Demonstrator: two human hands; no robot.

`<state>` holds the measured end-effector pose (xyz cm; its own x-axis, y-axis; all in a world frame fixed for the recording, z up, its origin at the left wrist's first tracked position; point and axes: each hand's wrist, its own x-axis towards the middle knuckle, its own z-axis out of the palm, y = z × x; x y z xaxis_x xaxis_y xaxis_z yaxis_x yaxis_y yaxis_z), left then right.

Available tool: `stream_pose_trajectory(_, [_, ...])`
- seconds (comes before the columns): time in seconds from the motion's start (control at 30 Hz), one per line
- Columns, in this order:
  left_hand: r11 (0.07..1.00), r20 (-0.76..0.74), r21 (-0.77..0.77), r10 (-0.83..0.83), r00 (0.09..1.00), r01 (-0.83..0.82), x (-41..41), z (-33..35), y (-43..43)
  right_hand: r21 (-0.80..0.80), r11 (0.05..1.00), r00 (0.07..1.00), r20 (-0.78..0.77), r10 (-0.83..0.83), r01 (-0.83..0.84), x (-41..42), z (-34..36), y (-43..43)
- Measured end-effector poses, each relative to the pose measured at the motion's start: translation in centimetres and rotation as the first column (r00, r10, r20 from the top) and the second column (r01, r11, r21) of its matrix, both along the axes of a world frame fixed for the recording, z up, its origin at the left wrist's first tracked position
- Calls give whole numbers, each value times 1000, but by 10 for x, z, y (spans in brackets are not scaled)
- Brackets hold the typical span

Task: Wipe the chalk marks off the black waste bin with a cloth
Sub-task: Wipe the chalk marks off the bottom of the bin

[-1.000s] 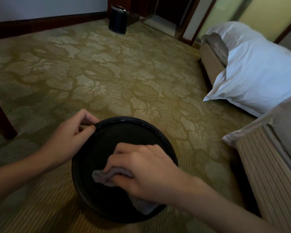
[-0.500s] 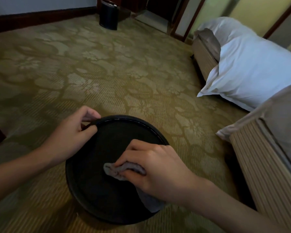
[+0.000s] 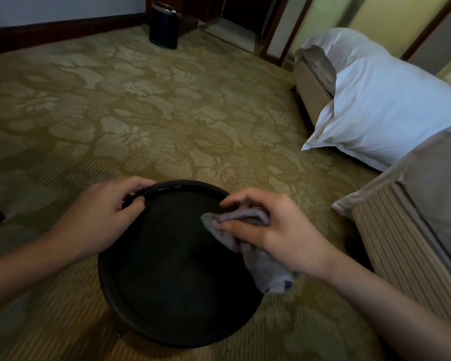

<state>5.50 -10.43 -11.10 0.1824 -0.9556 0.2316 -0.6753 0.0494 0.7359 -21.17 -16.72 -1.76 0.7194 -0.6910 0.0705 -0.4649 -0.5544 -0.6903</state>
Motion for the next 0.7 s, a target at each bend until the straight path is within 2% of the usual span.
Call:
stream_pose_trajectory(0.07, [1000, 60, 23, 6, 998, -7, 0, 2, 3, 178, 983, 995, 75, -61, 47, -13, 4, -7])
stream_pose_trajectory(0.13, [999, 98, 43, 7, 995, -11, 2, 1, 4, 357, 927, 978, 124, -170, 116, -30, 1, -14])
stream_pose_trajectory(0.2, [998, 103, 65, -2, 995, -5, 6, 1, 5, 557, 809, 944, 127, -305, 186, -49, -9, -19])
stream_pose_trajectory(0.27, [997, 129, 81, -21, 991, 10, 15, -4, 7, 740, 636, 890, 117, -441, 218, -70, -30, -25])
stream_pose_trajectory(0.33, [998, 183, 66, -10, 983, -2, 26, -11, 6, 835, 482, 846, 38, -532, 266, -88, -57, -27])
stream_pose_trajectory(0.43, [998, 253, 47, 33, 967, -47, 55, -35, 0, 822, 379, 837, -197, -510, 424, -107, -99, -14])
stream_pose_trajectory(0.53, [996, 183, 78, 31, 983, -46, 94, -71, -11, 781, 396, 872, -392, -292, 483, -109, -132, 5])
stream_pose_trajectory(0.6, [995, 95, 97, 12, 995, -21, 119, -95, -19, 730, 516, 884, -447, -135, 448, -97, -145, 13])
stream_pose_trajectory(0.7, [996, 47, 90, -12, 999, 8, 148, -130, -29, 673, 623, 873, -487, -34, 400, -72, -155, 16])
